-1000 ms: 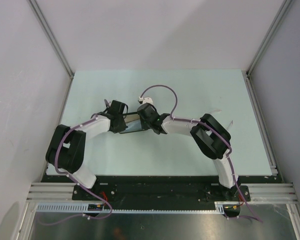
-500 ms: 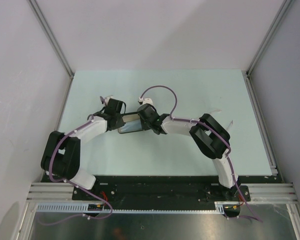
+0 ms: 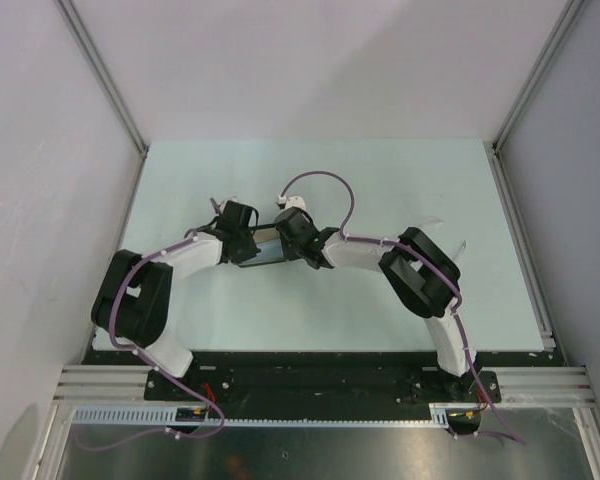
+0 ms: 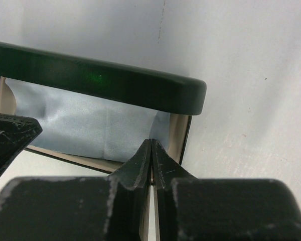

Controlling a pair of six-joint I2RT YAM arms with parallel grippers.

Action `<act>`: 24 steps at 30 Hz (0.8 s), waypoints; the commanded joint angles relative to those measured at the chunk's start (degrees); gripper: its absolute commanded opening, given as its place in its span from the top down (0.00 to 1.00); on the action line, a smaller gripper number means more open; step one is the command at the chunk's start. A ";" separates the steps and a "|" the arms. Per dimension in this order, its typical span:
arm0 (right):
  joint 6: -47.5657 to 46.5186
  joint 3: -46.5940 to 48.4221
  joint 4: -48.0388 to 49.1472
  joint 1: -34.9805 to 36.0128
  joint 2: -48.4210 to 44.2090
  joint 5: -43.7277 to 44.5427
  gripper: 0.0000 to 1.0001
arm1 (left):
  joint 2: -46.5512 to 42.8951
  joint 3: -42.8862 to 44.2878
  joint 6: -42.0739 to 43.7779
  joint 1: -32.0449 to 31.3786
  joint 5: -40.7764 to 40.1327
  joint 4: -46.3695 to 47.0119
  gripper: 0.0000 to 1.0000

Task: Organize the sunglasses
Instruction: Place the glasses cleaning cloth in the sunglasses case.

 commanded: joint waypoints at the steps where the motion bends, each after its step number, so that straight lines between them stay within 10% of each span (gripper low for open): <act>1: 0.62 0.07 -0.03 -0.29 -0.03 0.70 0.94 | 1.28 -0.10 -1.56 -0.23 -2.06 3.07 0.96; 24: 1.15 -1.60 -0.56 -1.79 -1.08 0.96 0.95 | 0.50 -1.76 -1.99 0.73 -6.72 2.98 0.94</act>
